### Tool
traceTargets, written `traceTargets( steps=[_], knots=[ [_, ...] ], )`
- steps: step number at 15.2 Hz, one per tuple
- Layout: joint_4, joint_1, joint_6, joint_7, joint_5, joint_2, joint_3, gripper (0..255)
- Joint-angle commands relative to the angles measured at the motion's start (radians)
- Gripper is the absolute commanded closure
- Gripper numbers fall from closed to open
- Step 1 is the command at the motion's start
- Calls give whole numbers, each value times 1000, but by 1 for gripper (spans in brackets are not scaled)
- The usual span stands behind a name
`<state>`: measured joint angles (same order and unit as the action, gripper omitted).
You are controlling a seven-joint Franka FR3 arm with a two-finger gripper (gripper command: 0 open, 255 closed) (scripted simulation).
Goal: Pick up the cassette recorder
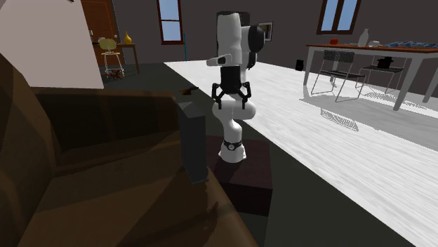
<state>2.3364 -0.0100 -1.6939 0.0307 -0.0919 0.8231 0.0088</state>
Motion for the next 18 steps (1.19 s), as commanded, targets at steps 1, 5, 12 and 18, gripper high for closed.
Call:
traceTargets(
  steps=[1, 5, 12, 18],
  knots=[
    [0, 0, 0, 0, 0, 0, 0, 0],
    [-160, -6, 68, -137, 54, -148, -78, 0],
    [-507, -25, 208, -377, 108, -442, -190, 0],
    [-765, -24, 306, -534, 115, -654, -246, 0]
  ],
)
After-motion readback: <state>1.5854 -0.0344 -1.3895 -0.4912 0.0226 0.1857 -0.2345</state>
